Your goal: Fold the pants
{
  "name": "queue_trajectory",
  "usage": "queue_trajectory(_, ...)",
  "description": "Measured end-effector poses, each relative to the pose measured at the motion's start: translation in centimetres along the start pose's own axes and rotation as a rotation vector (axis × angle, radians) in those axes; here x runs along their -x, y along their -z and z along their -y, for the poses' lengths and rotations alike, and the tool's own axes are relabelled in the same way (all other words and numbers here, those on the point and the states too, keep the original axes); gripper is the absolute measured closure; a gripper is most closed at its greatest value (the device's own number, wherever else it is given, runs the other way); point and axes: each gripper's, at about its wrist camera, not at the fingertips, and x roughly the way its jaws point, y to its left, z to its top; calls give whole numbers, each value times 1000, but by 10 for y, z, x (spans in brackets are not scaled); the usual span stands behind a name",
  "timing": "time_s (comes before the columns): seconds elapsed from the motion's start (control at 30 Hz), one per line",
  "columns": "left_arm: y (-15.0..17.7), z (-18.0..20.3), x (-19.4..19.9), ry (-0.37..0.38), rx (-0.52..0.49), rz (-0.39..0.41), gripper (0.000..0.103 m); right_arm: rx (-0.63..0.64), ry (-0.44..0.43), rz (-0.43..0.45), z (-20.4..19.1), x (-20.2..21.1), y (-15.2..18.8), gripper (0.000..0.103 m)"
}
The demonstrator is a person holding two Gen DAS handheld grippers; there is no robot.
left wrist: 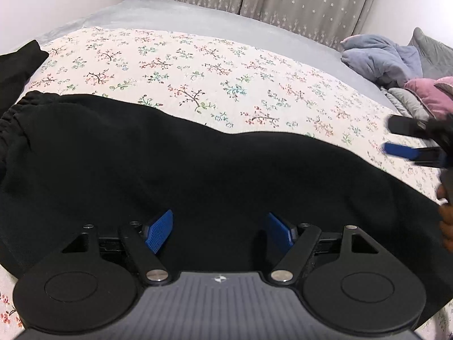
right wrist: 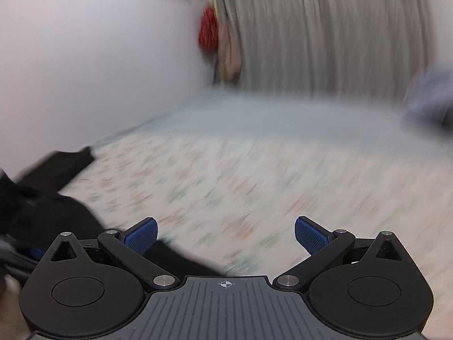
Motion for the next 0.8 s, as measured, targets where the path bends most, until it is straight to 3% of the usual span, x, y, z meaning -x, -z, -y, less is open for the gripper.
queue_trajectory(0.07,4,2,-2,-10,-24,-3,18,-185,-149,-102,19,-26,0,0)
queue_trajectory(0.13,5,5,-4,-21,-55,-1,18,-270,-204,-217,29,-56,-1,0)
queue_trajectory(0.23,5,4,-4,-20,-52,-2,18,-193,-188,-352,23,-95,2,0)
queue_trajectory(0.3,4,0,-4,-9,-31,-4,18,-123,-222,-417,12,-108,11,0)
queue_trajectory(0.47,3,-4,-5,6,-11,-7,18,-26,-346,-448,-12,-97,15,0)
queue_trajectory(0.67,4,-1,-5,-5,-10,-10,18,78,-442,-407,-26,-58,20,0)
queue_trajectory(0.8,3,-1,-5,-14,-9,-10,19,178,-455,-381,-43,-37,30,0)
